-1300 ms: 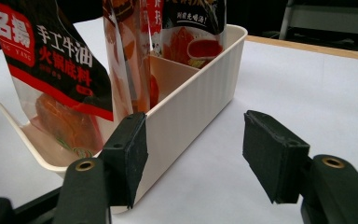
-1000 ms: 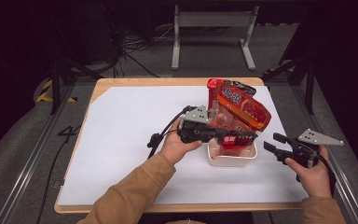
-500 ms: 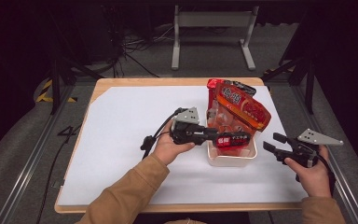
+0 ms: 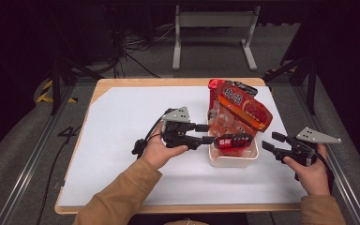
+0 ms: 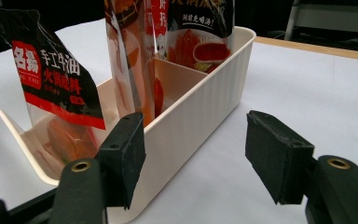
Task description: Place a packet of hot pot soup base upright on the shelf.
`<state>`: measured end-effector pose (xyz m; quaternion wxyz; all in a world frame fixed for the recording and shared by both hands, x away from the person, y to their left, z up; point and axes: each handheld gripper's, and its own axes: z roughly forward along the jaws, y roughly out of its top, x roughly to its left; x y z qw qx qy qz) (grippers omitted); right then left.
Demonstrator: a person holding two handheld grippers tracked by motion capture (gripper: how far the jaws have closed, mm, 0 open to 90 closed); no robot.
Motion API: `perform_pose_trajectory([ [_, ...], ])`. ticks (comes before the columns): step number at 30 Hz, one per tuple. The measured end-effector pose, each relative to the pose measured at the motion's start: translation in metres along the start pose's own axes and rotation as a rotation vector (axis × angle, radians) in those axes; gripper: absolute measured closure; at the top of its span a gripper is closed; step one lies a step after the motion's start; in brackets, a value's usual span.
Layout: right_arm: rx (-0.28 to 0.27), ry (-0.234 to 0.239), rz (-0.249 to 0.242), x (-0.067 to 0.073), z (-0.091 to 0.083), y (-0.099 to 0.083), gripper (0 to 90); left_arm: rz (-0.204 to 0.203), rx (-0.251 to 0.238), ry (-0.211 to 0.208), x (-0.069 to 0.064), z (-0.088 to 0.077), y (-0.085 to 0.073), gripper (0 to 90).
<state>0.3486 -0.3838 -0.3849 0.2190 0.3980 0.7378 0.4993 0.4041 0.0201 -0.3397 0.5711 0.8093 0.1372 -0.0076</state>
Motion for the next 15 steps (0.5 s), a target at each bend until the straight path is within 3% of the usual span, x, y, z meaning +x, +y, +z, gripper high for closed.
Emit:
perform_pose_trajectory([
  [6,-0.001,0.0,0.001,0.002,0.0,0.0,37.1,-0.008,-0.01,0.072,-0.004,-0.026,0.0,46.1],
  [11,-0.002,-0.003,0.004,0.003,-0.002,0.001,35.8,-0.027,-0.029,0.086,-0.003,-0.047,-0.002,43.7],
  [15,-0.008,-0.004,-0.005,0.004,-0.003,0.002,35.9,-0.038,-0.059,0.12,0.0,-0.068,-0.006,40.9],
])
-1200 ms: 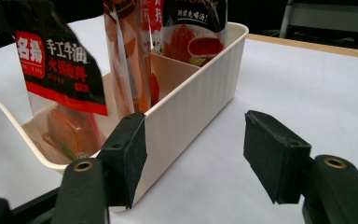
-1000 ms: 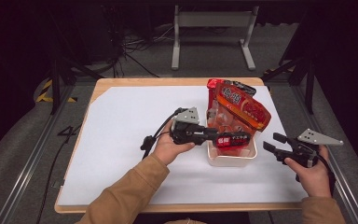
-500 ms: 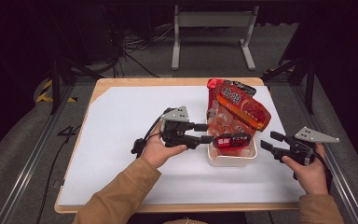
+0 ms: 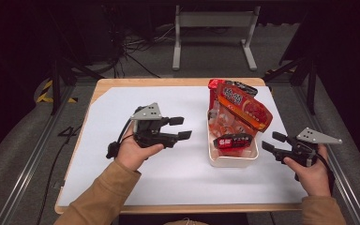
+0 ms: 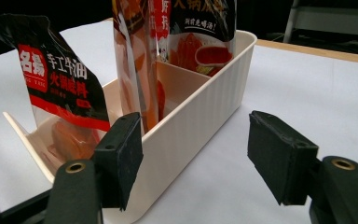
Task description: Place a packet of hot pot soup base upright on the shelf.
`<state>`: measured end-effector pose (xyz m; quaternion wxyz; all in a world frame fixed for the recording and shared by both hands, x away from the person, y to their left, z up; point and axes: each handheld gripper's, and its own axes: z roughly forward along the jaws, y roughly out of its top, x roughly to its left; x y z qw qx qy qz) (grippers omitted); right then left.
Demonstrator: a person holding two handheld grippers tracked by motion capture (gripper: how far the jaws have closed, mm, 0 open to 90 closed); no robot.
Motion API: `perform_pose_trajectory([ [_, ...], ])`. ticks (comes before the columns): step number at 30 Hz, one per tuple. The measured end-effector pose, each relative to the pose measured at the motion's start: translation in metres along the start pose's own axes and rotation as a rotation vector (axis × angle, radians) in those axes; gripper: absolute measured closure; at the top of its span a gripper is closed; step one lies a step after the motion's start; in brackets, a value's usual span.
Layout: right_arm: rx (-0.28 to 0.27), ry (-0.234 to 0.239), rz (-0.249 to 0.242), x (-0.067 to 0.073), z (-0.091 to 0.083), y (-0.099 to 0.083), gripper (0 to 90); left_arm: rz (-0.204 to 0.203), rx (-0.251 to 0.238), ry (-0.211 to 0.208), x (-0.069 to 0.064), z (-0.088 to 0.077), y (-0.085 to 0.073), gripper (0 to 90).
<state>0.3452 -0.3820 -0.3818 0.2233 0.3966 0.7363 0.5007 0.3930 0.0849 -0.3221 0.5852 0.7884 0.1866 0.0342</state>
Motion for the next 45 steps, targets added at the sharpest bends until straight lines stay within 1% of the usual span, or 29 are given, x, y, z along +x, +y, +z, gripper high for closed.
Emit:
perform_pose_trajectory([
  [1,0.0,0.001,-0.001,0.001,0.0,0.001,36.0,0.001,0.0,0.021,0.002,-0.01,-0.002,40.5],
  [3,-0.005,0.0,-0.005,0.002,-0.001,0.002,36.1,-0.003,0.003,0.047,0.004,-0.02,-0.005,38.6],
  [4,-0.007,0.002,-0.003,0.002,-0.001,0.003,36.1,0.004,0.009,0.064,0.006,-0.026,-0.007,37.6],
  [6,-0.007,0.002,-0.003,0.003,-0.001,0.003,36.1,-0.004,0.018,0.099,0.007,-0.035,-0.01,36.4],
  [7,-0.007,0.002,-0.004,0.003,-0.001,0.003,36.1,-0.002,0.03,0.12,0.008,-0.039,-0.012,35.5],
  [8,-0.009,0.001,-0.006,0.002,-0.001,0.003,36.1,0.011,0.04,0.145,0.01,-0.044,-0.013,33.6],
  [9,-0.006,0.0,-0.004,0.003,-0.001,0.003,36.0,0.004,0.041,0.161,0.01,-0.047,-0.015,31.4],
  [12,-0.005,-0.001,-0.004,0.003,-0.001,0.003,36.0,0.002,0.05,0.199,0.012,-0.059,-0.021,29.7],
  [14,-0.007,-0.004,-0.006,0.003,-0.001,0.004,35.8,-0.003,0.042,0.211,0.014,-0.065,-0.026,29.0],
  [16,-0.005,-0.004,-0.006,0.002,-0.002,0.004,35.8,-0.023,0.038,0.222,0.016,-0.071,-0.032,28.6],
  [17,-0.004,-0.005,-0.007,0.002,-0.001,0.004,35.7,-0.038,0.029,0.237,0.02,-0.077,-0.037,28.4],
  [19,-0.004,-0.004,-0.008,0.002,-0.001,0.003,35.4,-0.041,0.024,0.244,0.021,-0.079,-0.038,28.2],
  [20,-0.003,-0.004,-0.009,0.002,0.0,0.003,35.2,-0.046,0.014,0.261,0.023,-0.083,-0.042,28.2],
  [21,0.0,-0.003,-0.005,0.002,0.0,0.003,34.9,-0.056,0.01,0.268,0.023,-0.086,-0.044,28.0],
  [23,0.0,-0.002,-0.01,0.002,0.0,0.003,35.0,-0.056,0.006,0.274,0.025,-0.088,-0.047,28.0],
  [24,0.001,0.0,-0.012,0.002,0.0,0.003,35.0,-0.068,0.006,0.283,0.026,-0.091,-0.051,28.0],
  [25,0.004,-0.001,-0.009,0.002,0.0,0.003,34.7,-0.071,0.003,0.293,0.027,-0.093,-0.053,28.0],
  [26,0.004,-0.003,-0.009,0.002,-0.001,0.002,34.7,-0.072,0.002,0.304,0.029,-0.095,-0.057,28.0],
  [29,0.004,-0.005,-0.012,0.001,-0.001,0.002,34.6,-0.061,0.005,0.313,0.03,-0.098,-0.062,27.8],
  [31,0.001,-0.003,-0.006,0.001,-0.002,0.002,34.6,-0.043,-0.009,0.323,0.028,-0.103,-0.067,27.6],
  [32,-0.003,0.0,-0.007,0.001,-0.003,0.002,34.8,-0.043,-0.019,0.325,0.028,-0.106,-0.07,27.8],
  [35,0.001,0.001,-0.005,0.0,-0.004,0.0,34.7,-0.051,-0.024,0.343,0.028,-0.114,-0.079,27.8],
  [38,0.005,-0.003,-0.009,0.0,-0.003,-0.001,34.5,-0.072,-0.025,0.36,0.029,-0.12,-0.09,27.8],
  [41,0.001,0.004,-0.014,0.0,-0.002,-0.001,34.1,-0.089,-0.024,0.377,0.029,-0.123,-0.1,28.1],
  [42,-0.004,0.011,-0.013,0.0,-0.002,-0.002,34.0,-0.089,-0.034,0.384,0.03,-0.124,-0.102,28.2],
  [45,-0.007,0.015,-0.018,0.0,0.0,-0.003,33.7,-0.071,-0.036,0.411,0.029,-0.126,-0.107,29.1],
])
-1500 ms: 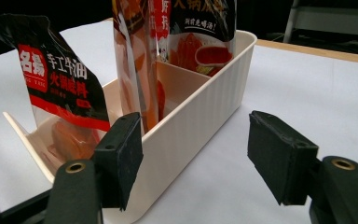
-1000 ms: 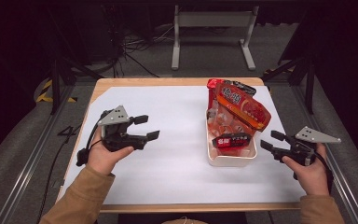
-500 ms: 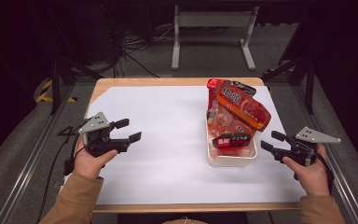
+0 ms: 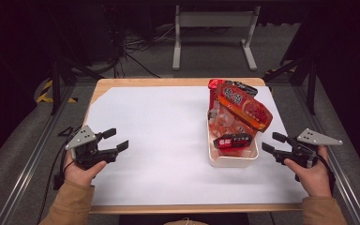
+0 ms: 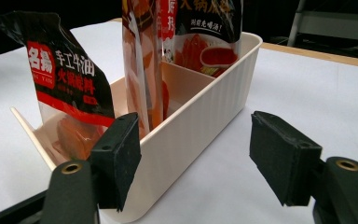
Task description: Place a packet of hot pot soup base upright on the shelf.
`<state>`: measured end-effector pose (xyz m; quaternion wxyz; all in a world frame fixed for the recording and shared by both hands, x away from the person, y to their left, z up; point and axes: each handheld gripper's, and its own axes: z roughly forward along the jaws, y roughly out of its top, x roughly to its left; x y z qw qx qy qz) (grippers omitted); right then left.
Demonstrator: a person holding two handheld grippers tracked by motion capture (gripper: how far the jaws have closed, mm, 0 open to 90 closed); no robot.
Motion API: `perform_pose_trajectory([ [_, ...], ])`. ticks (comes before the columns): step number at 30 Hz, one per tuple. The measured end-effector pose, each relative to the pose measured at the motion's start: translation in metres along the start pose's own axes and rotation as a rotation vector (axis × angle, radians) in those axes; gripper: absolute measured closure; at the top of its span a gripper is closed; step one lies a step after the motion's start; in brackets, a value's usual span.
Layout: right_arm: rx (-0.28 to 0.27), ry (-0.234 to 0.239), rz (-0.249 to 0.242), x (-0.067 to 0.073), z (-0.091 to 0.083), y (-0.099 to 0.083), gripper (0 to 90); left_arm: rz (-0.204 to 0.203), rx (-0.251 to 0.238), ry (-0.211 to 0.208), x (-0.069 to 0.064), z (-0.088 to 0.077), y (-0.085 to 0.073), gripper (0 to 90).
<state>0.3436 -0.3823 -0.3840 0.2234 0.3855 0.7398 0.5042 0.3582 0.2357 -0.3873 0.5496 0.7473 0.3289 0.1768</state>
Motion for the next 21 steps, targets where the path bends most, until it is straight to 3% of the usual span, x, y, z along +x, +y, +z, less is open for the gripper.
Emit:
perform_pose_trajectory([
  [5,0.014,-0.012,-0.031,-0.001,0.005,-0.003,33.6,-0.027,0.011,0.007,0.003,0.0,-0.015,29.2],
  [17,0.008,-0.022,-0.032,-0.001,0.015,-0.012,29.0,-0.048,0.079,0.03,0.008,0.012,-0.038,29.8],
  [21,0.018,-0.033,-0.042,-0.002,0.019,-0.017,28.1,-0.088,0.081,0.022,0.014,0.016,-0.045,30.0],
])
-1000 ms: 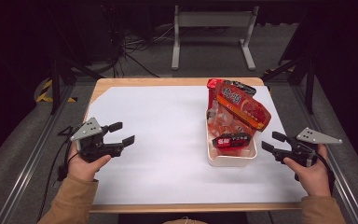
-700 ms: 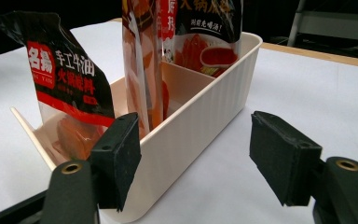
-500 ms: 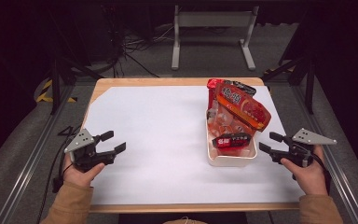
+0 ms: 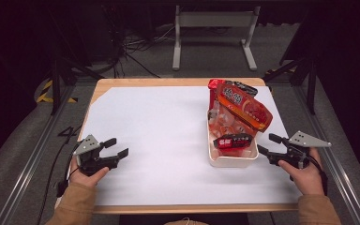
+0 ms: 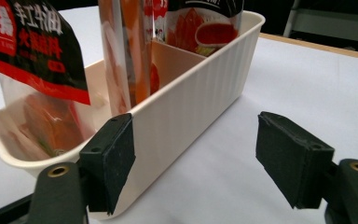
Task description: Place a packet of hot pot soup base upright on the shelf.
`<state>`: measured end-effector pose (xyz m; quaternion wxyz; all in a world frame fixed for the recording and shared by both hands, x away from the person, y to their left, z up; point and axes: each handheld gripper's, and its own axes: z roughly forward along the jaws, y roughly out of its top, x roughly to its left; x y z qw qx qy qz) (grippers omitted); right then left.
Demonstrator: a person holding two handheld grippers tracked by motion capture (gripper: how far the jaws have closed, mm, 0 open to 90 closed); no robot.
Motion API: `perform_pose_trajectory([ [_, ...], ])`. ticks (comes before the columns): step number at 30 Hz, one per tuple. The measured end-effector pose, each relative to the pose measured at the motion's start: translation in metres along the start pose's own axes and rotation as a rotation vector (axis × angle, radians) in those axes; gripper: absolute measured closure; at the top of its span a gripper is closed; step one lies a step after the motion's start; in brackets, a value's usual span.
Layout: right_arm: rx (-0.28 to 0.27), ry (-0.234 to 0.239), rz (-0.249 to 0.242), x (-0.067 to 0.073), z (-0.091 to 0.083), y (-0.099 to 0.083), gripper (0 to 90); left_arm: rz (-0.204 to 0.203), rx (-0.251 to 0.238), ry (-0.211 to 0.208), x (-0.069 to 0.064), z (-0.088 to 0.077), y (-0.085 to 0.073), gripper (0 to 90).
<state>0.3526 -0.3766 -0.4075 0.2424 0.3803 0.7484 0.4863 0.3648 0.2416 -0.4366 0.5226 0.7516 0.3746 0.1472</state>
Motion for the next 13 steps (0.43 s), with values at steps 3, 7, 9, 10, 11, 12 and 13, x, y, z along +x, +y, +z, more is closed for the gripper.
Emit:
perform_pose_trajectory([
  [3,0.002,-0.003,0.002,-0.0009,0.0011,-0.0019,27.6,-0.004,0.024,0.003,0.0028,0.0028,-0.0034,29.9],
  [7,0.006,-0.008,0.002,-0.0008,0.0019,-0.0025,26.8,0.013,0.045,0.008,0.0014,0.0047,-0.0034,29.2],
  [9,0.008,-0.01,0.003,-0.0007,0.0021,-0.0026,26.4,0.011,0.058,0.007,0.0004,0.0054,-0.0038,29.0],
  [10,0.008,-0.01,0.003,-0.0007,0.0021,-0.0026,26.4,0.011,0.058,0.007,0.0004,0.0054,-0.0038,28.9],
  [11,0.01,-0.009,0.007,-0.0009,0.0018,-0.0025,26.3,0.013,0.06,0.009,0.0004,0.0051,-0.0035,28.8],
  [12,0.01,-0.009,0.007,-0.0009,0.0018,-0.0025,26.3,0.013,0.06,0.009,0.0004,0.0051,-0.0035,28.7],
  [13,0.011,-0.009,0.011,-0.0012,0.0012,-0.0023,26.3,0.008,0.06,0.01,0.0002,0.0048,-0.0036,28.7],
])
